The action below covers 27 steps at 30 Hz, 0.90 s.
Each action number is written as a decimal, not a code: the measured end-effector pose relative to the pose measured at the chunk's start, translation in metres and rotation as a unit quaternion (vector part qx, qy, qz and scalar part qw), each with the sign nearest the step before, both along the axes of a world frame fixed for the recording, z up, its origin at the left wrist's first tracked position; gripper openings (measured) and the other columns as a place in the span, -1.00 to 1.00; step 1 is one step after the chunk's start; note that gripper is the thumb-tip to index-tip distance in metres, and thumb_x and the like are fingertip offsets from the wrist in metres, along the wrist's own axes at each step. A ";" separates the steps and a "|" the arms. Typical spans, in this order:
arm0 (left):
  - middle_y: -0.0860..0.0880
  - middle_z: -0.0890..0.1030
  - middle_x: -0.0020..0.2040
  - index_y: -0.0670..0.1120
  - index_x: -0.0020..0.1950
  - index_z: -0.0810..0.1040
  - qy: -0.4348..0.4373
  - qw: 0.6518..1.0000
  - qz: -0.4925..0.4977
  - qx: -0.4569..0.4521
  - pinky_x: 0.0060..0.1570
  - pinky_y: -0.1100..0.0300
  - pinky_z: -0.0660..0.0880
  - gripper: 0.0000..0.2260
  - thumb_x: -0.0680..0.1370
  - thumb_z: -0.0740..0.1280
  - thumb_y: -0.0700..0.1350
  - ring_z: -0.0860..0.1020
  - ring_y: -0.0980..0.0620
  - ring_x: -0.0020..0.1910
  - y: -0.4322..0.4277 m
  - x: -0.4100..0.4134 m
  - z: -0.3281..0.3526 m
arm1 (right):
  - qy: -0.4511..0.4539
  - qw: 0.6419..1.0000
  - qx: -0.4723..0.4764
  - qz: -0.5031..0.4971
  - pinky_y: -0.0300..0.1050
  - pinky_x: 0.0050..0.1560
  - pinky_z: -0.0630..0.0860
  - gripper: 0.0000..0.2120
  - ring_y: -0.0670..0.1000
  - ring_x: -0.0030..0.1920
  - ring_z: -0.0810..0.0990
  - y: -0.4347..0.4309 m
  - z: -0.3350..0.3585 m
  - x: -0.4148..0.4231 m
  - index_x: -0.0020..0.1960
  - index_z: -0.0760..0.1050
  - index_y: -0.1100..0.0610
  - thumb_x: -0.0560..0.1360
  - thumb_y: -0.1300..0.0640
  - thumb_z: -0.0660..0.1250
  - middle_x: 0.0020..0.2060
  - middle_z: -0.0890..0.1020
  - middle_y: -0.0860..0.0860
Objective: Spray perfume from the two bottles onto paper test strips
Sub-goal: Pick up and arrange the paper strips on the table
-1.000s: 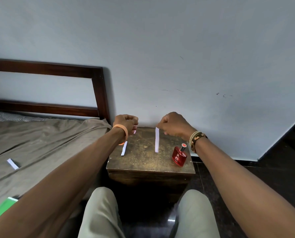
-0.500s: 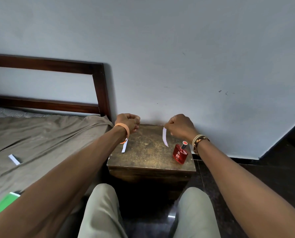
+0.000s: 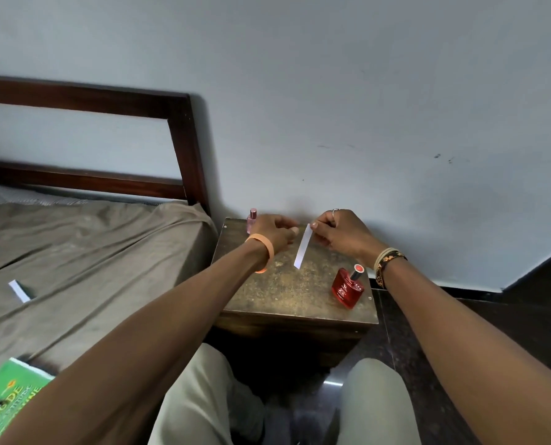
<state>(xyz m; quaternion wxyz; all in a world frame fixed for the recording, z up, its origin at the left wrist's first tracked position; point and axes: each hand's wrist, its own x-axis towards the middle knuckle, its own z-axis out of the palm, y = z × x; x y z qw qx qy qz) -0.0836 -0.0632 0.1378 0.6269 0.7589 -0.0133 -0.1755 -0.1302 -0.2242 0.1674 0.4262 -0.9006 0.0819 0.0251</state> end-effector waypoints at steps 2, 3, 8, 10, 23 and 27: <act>-0.18 0.61 -0.14 -0.12 -0.08 0.59 0.005 1.000 -0.023 -0.001 0.09 -0.01 0.58 -0.91 0.52 0.36 -0.29 0.58 -0.09 -0.14 -0.017 0.018 -0.010 | 0.002 1.000 -0.014 0.001 0.09 -0.02 0.61 -0.84 0.08 -0.11 0.66 -0.010 -0.010 0.017 -0.11 0.61 0.04 0.60 0.04 0.32 -0.21 0.67 0.03; -0.19 0.63 -0.13 -0.09 -0.12 0.60 0.006 0.999 -0.032 0.000 0.10 -0.03 0.58 -0.90 0.50 0.37 -0.29 0.61 -0.13 -0.10 -0.026 0.027 -0.017 | 0.004 1.000 -0.021 -0.001 0.06 -0.06 0.61 -0.83 0.05 -0.15 0.65 -0.016 -0.016 0.025 -0.14 0.59 0.01 0.61 0.05 0.32 -0.24 0.66 0.00; -0.18 0.68 -0.07 -0.13 -0.06 0.64 0.022 0.998 -0.058 -0.006 0.06 -0.01 0.59 -0.93 0.50 0.39 -0.25 0.65 -0.15 -0.02 -0.069 0.069 -0.054 | 0.027 0.998 -0.055 -0.011 0.06 -0.04 0.59 -0.79 -0.01 -0.24 0.64 -0.049 -0.050 0.064 -0.21 0.55 -0.02 0.60 0.03 0.31 -0.34 0.67 -0.02; -0.17 0.66 -0.09 -0.17 -0.03 0.63 0.034 0.997 -0.071 -0.024 0.01 0.04 0.60 -0.93 0.52 0.37 -0.27 0.65 -0.09 -0.08 -0.084 0.079 -0.068 | 0.042 0.998 -0.054 -0.006 0.13 0.01 0.61 -0.81 0.07 -0.18 0.69 -0.063 -0.064 0.076 -0.19 0.56 -0.01 0.60 0.04 0.31 -0.30 0.70 0.04; -0.19 0.67 -0.04 -0.16 0.10 0.59 0.157 0.984 -0.082 -0.011 -0.04 0.05 0.62 -0.85 0.56 0.32 -0.25 0.65 -0.05 -0.12 -0.153 0.133 -0.153 | 0.096 0.985 -0.143 0.024 -0.15 -0.26 0.40 -0.75 0.00 -0.24 0.57 -0.135 -0.155 0.140 -0.24 0.49 -0.06 0.62 0.06 0.29 -0.35 0.59 -0.08; -0.19 0.67 -0.01 -0.14 0.06 0.61 0.153 0.986 -0.070 0.019 -0.09 0.11 0.62 -0.87 0.56 0.31 -0.25 0.65 -0.05 -0.10 -0.162 0.145 -0.177 | 0.109 0.980 -0.165 0.031 -0.14 -0.18 0.35 -0.78 0.00 -0.21 0.52 -0.142 -0.184 0.157 -0.21 0.47 -0.01 0.62 0.06 0.28 -0.34 0.52 -0.11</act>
